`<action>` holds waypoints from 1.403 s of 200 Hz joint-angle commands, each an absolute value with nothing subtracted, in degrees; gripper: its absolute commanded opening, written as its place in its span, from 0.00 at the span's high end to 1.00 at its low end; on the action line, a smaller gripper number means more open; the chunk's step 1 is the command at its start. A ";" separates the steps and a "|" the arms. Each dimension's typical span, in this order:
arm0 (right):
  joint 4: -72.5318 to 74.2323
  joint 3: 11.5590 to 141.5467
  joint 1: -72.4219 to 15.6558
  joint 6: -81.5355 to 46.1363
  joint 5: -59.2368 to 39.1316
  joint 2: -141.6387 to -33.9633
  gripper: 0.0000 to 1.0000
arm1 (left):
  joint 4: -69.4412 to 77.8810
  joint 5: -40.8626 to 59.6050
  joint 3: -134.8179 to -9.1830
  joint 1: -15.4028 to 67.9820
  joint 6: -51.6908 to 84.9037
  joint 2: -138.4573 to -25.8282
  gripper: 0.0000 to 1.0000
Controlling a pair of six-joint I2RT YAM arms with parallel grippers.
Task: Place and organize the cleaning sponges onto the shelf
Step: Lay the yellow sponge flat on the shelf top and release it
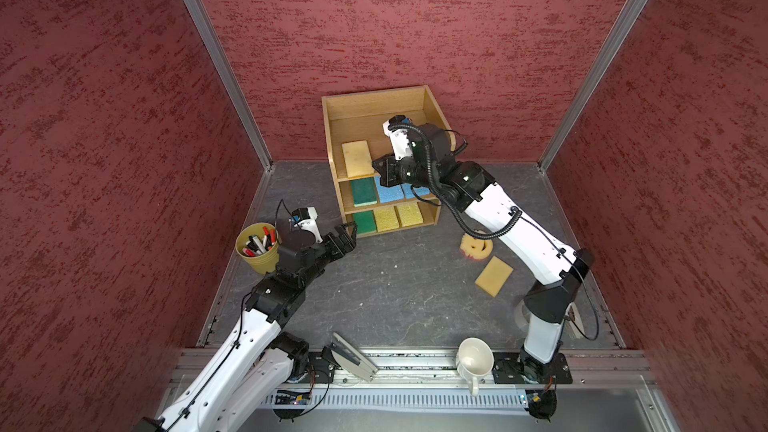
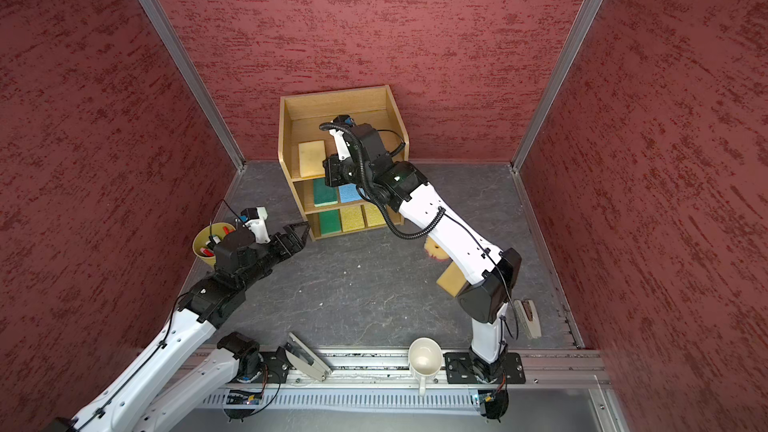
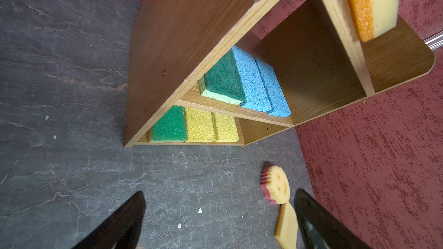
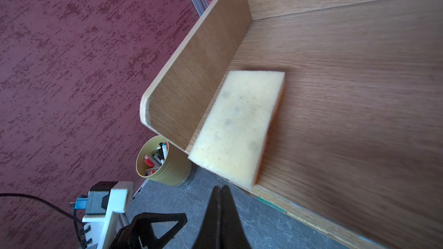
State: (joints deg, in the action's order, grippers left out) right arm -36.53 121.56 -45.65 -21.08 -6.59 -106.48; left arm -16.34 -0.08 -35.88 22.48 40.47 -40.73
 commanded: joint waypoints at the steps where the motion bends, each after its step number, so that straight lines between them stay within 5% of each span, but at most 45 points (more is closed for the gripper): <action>1: -35.13 120.45 -47.18 -20.83 -8.24 -106.16 1.00 | -16.41 -0.33 -36.50 22.05 40.35 -40.87 0.04; 280: -37.27 127.94 -46.27 -21.01 -5.63 -115.46 1.00 | -16.88 1.23 -35.33 20.20 40.14 -39.20 0.03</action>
